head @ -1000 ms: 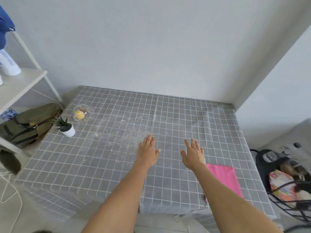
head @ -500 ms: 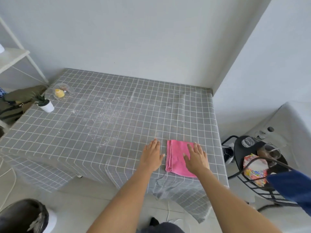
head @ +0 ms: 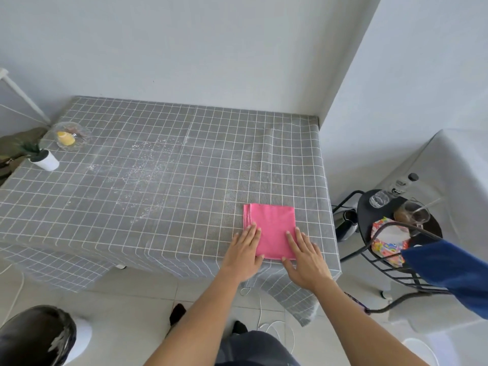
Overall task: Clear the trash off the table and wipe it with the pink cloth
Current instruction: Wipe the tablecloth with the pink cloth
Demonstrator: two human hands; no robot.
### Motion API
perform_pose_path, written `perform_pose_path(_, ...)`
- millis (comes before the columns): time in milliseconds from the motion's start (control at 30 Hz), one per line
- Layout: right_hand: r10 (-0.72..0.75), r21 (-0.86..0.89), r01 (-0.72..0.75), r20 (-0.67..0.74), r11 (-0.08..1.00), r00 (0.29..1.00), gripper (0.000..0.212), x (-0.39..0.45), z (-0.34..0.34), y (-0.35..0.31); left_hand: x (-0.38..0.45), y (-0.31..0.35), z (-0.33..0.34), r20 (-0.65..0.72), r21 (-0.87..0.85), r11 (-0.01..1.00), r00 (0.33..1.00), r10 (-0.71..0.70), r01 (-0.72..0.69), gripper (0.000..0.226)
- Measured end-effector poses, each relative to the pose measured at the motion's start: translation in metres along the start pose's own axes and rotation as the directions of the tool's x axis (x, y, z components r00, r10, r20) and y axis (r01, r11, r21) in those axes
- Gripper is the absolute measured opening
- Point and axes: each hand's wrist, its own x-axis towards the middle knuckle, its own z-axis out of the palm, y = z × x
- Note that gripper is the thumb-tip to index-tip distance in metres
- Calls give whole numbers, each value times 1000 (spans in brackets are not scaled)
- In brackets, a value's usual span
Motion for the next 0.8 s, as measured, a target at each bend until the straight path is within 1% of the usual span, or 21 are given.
perform_pose_path(100, -38, -22, 38, -9, 999, 999, 79, 1, 1, 2, -2, -1, 3, 33, -5, 1000, 999, -6, 6, 74)
perform_pose_path(167, -49, -22, 49, -26, 999, 998, 79, 1, 2, 5, -2, -1, 4, 33, -12, 1000, 999, -6, 6, 74)
perform_pose_path(300, -24, 14, 25, -83, 1000, 996, 71, 6, 2, 2, -1, 0, 4, 3, -13, 1000, 1000, -26, 26, 70)
perform_pose_path(433, 0, -19, -2, -94, 1000, 996, 64, 15, -1, -3, 0, 2, 5, -26, -1, 998, 998, -60, 60, 63)
perform_pose_path(600, 7, -5, -8, -131, 1000, 991, 62, 17, -8, -3, 5, 4, 4, -48, 49, 995, 995, -89, 91, 64)
perform_pose_path(800, -8, -15, 6, -166, 1000, 986, 61, 25, -28, -10, 10, -1, -14, -93, -4, 995, 991, -97, 97, 56)
